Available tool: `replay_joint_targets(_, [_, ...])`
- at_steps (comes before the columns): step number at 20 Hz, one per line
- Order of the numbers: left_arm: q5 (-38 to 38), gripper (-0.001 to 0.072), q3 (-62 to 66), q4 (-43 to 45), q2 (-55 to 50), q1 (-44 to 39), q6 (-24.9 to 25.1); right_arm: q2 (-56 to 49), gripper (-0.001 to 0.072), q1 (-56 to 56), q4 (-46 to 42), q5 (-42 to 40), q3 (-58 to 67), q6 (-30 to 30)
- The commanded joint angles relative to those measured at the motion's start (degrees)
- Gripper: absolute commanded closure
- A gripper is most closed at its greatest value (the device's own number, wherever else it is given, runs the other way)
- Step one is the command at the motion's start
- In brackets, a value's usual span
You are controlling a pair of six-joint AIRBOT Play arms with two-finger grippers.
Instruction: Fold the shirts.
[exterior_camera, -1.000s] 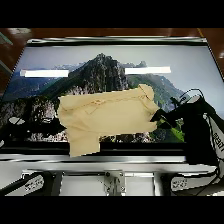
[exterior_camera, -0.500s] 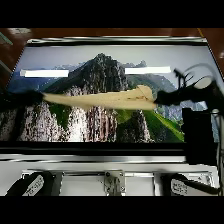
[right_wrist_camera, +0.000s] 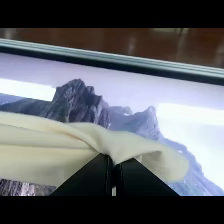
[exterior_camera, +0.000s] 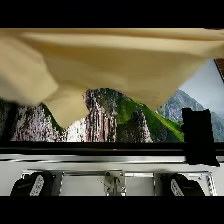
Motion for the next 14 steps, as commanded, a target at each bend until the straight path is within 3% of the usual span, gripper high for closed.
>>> replay_joint_targets(1, [-13.79, 0.0671, 4.09, 5.22, 3.3, 0.02, -3.1, 7.13, 0.0656, 0.07, -3.54, 5.51, 1.66, 5.18])
replay_joint_targets(3, [-18.99, 0.0671, 3.72, 7.41, 3.17, 0.02, -3.1, 7.82, 0.0656, 0.07, -4.48, 5.7, 1.66, 5.73])
replay_joint_targets(7, [-19.56, 0.0671, -2.08, 11.67, 2.75, 0.02, -3.1, 3.19, 0.0656, 0.07, -10.36, 11.65, 1.66, 10.8])
replay_joint_targets(10, [-19.39, 0.0671, -10.01, 12.68, 0.35, 0.02, -3.17, -6.05, 0.0656, 0.09, -10.67, 16.37, 1.6, 10.82])
replay_joint_targets(12, [-19.19, 0.0671, -16.0, 12.79, -3.17, 0.02, -7.43, -14.4, 0.0656, 0.09, -10.62, 18.43, 1.6, 11.15])
replay_joint_targets(14, [-16.79, 0.0671, -21.77, 12.76, -8.11, 0.0, -8.07, -23.69, 0.0656, 0.87, -10.6, 16.98, 1.62, 11.23])
